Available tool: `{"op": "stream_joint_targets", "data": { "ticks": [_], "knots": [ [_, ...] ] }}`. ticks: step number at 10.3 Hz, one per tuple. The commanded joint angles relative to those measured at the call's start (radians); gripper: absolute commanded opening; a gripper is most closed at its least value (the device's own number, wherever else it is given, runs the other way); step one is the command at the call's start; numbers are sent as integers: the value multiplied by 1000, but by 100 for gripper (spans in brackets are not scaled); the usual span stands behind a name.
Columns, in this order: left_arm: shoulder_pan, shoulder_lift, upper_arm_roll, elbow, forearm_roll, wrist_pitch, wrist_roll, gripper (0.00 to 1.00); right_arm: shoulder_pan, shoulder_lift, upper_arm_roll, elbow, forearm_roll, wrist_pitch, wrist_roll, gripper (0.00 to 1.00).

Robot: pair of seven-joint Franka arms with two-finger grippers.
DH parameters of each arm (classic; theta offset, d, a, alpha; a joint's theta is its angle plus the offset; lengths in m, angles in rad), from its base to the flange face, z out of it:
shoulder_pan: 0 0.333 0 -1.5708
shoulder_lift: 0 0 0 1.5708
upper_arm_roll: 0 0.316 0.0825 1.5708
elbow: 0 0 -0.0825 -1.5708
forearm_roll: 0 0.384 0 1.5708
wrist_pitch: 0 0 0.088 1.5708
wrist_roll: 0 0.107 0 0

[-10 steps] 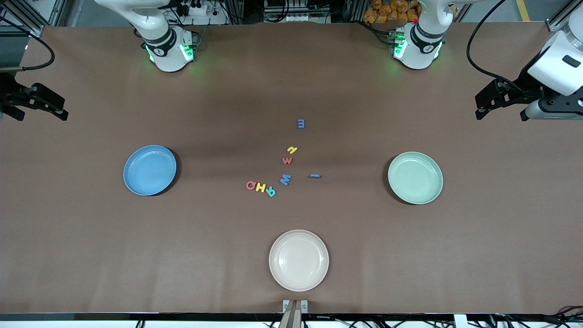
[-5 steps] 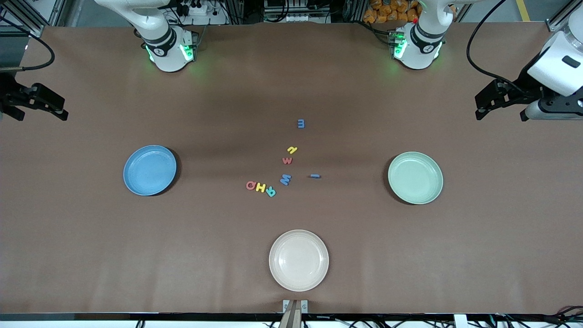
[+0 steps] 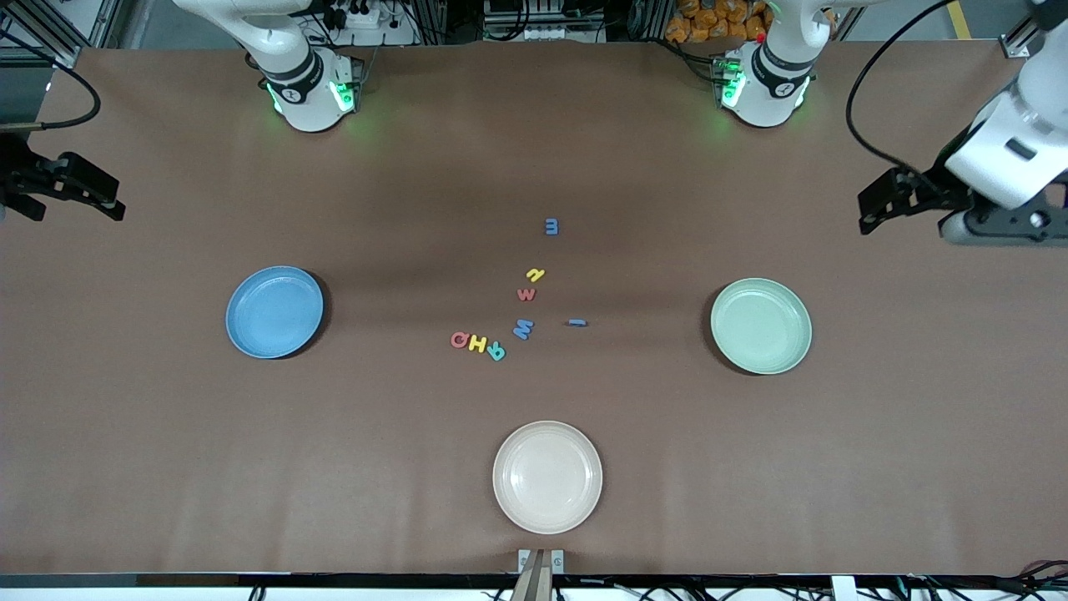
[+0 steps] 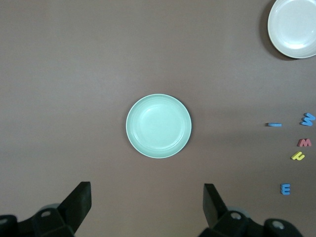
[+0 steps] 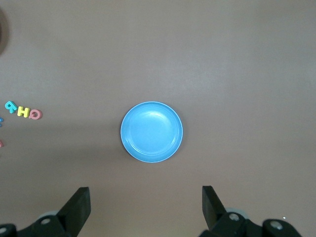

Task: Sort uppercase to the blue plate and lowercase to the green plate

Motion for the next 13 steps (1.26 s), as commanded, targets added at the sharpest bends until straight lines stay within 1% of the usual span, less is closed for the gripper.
{"op": "stream_joint_targets", "data": {
  "ticks": [1,3,6,10,12,13],
  "knots": [
    [-3,14,1,-22,-34,32,-5,100,-24,-7,20,1,2,-16,13,100],
    [-11,11,-17,-81,-39,81,-59,100,-24,-5,20,0,2,-16,13,100],
    [-16,19,-62,-125,-39,140,-108,100,-24,-5,20,0,3,-16,13,100],
    [-22,100,-62,-124,-39,174,-108,100,-24,-7,20,0,3,-19,13,100],
    [-48,155,-62,-122,-39,223,-126,100,-22,-5,20,-5,6,-22,14,100],
    [-67,184,-62,-122,-34,247,-157,100,-27,-7,17,-24,44,-13,13,100]
  ]
}}
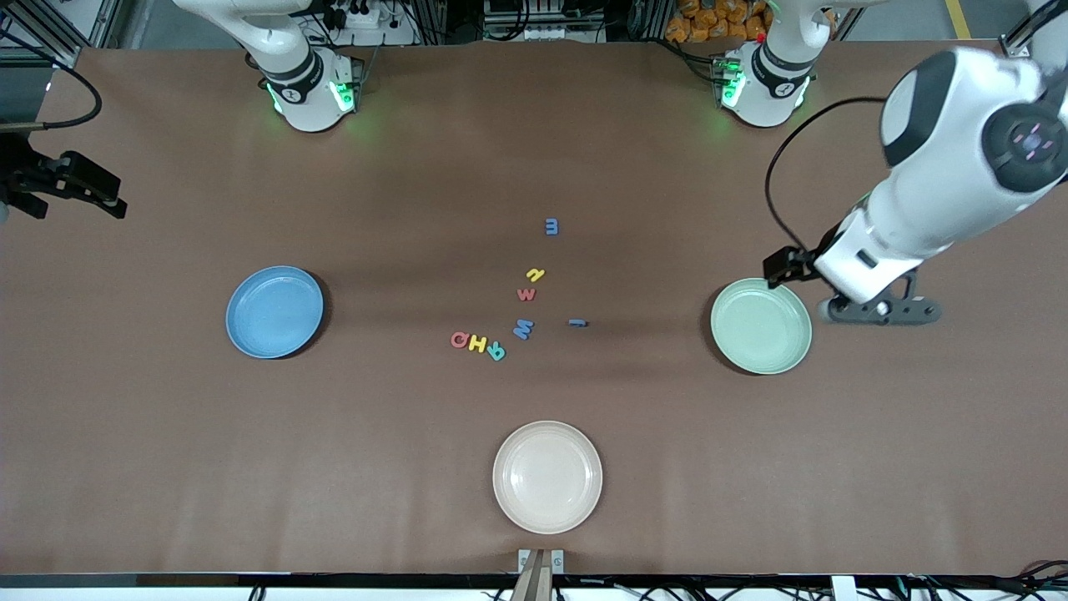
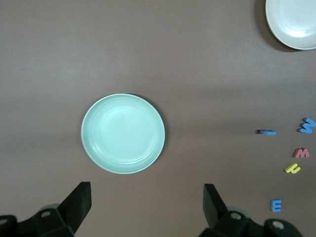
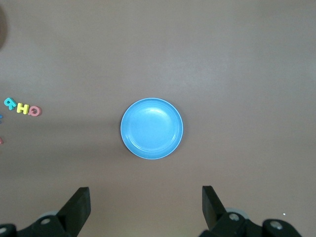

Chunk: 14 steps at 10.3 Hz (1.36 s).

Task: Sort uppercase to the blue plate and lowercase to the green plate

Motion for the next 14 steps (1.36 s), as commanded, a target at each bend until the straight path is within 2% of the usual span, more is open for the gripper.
{"op": "stream_joint_targets", "data": {
  "ticks": [1,2,4,6,8,10,11,12,13,14],
  "knots": [
    [-48,61,1,9,-12,40,-52,100,-44,-6,6,-53,109,12,15,100],
    [-55,81,1,9,-10,40,-58,100,-44,-11,4,-117,171,56,85,100],
    [-52,141,2,12,-3,44,-55,100,-6,-14,19,-230,214,191,205,100],
    [-49,167,2,14,-3,60,-55,100,-1,-15,61,-350,289,352,276,100],
    [-50,193,2,19,-4,61,-57,100,7,-15,151,-451,292,514,367,100],
    [-52,218,2,17,-4,82,-58,100,28,-2,287,-565,280,740,510,100],
    [-55,227,2,16,-4,87,-65,100,36,32,349,-587,256,811,556,100],
    [-50,227,2,8,-4,98,-78,100,57,63,386,-587,160,845,595,100],
    [-43,222,2,5,-4,98,-83,100,92,96,398,-581,-7,851,630,100],
    [-30,219,2,5,-4,98,-81,100,121,127,407,-575,-136,853,623,100]
  ]
}}
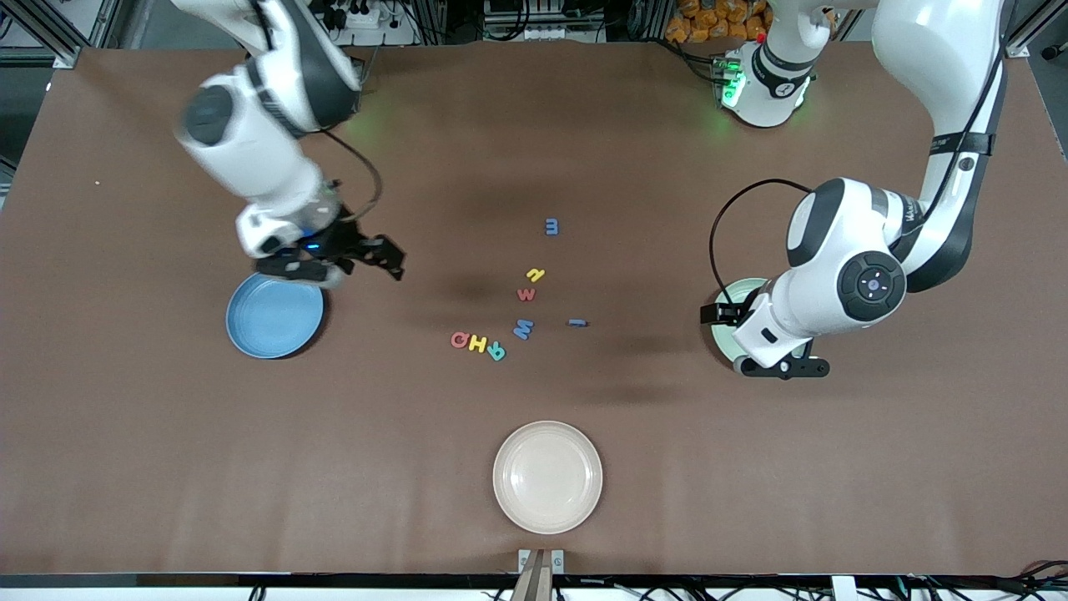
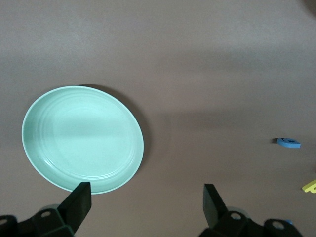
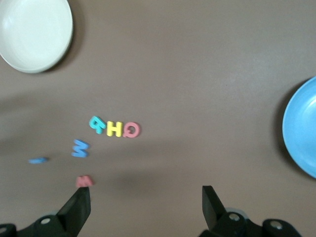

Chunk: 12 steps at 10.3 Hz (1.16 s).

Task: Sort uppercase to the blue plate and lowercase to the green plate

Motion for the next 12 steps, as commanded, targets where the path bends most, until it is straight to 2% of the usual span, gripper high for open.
{"op": "stream_joint_targets", "data": {
  "ticks": [1,2,4,5,8,9,10,12],
  "knots": [
    [28,-7,0,3,-3,5,-8,100,41,86,38,23,-215,37,-14,100],
    [31,-7,8,4,-3,5,0,100,58,152,59,57,-246,62,-31,100],
    [60,-1,9,9,17,5,5,100,84,285,87,117,-384,111,-79,100],
    [65,-1,8,9,27,5,12,100,81,337,93,123,-430,176,-123,100],
    [79,1,9,15,28,11,12,100,45,395,92,123,-435,241,-342,98],
    [77,17,9,15,28,27,11,100,43,402,92,123,-435,241,-381,94],
    [76,33,9,15,28,38,9,100,37,413,92,125,-439,243,-384,90],
    [88,31,9,17,25,40,-3,100,37,453,89,132,-446,292,-392,90]
  ]
}}
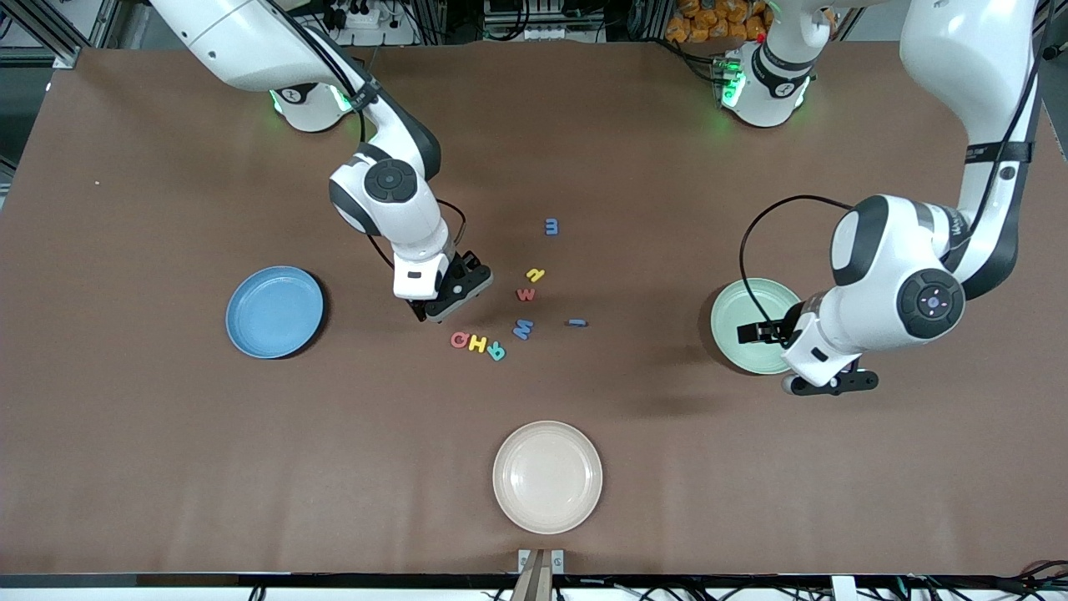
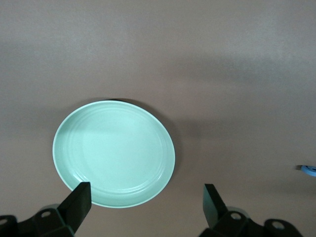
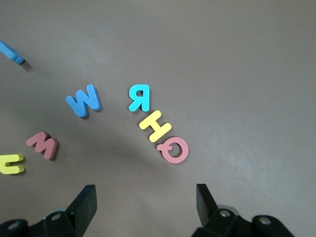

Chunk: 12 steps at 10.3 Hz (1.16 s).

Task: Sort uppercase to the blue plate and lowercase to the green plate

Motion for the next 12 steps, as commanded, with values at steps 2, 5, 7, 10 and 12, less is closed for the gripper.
{"op": "stream_joint_targets", "data": {
  "ticks": [2,5,7,10,12],
  "knots": [
    [60,0,-3,10,17,6,-9,100,-12,92,6,32,-87,76,-5,87],
    [82,0,-3,50,16,6,1,100,-11,134,-8,58,-135,86,-2,84],
    [79,7,-3,48,17,6,-2,100,-11,172,-22,94,-184,84,3,84],
    [19,2,-5,21,20,59,-121,100,-5,214,-39,122,-205,103,6,80],
    [-39,-48,-14,-77,23,137,-240,100,0,217,-51,122,-210,109,6,75]
  ]
}}
